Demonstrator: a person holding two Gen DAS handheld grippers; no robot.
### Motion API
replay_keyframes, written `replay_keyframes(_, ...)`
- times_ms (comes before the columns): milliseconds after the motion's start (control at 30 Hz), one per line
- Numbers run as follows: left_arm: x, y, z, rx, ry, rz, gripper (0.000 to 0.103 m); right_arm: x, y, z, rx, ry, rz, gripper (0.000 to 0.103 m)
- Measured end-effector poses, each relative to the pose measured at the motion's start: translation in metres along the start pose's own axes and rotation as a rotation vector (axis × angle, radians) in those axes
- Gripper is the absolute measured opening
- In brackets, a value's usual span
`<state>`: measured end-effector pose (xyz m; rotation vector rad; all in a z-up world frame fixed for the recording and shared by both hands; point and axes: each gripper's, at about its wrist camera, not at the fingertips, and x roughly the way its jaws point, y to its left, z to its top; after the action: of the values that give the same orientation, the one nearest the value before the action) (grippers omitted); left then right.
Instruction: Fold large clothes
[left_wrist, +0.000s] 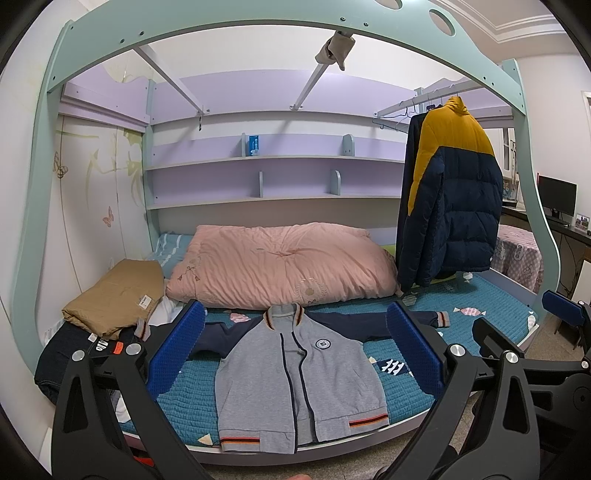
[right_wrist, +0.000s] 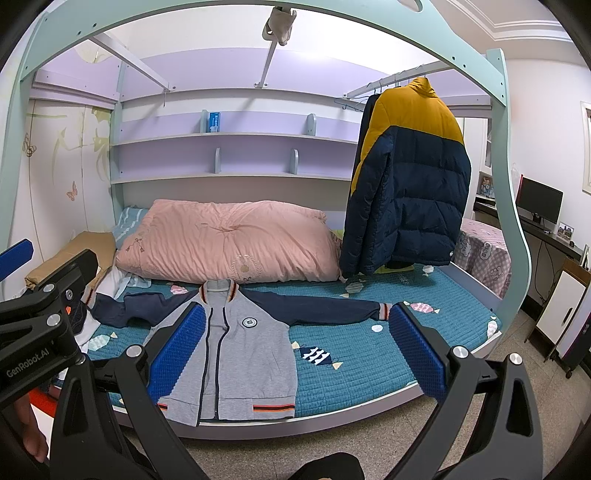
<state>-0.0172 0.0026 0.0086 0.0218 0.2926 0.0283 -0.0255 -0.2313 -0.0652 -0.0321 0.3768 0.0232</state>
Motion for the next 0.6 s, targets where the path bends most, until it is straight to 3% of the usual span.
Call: replay_keyframes(600,-0.0003,0.0003,-0.0013,0.000,0.001,0.001,0.099,0.0007,-0.0003,-0.0009,0.003,0.001,0.004,0.096)
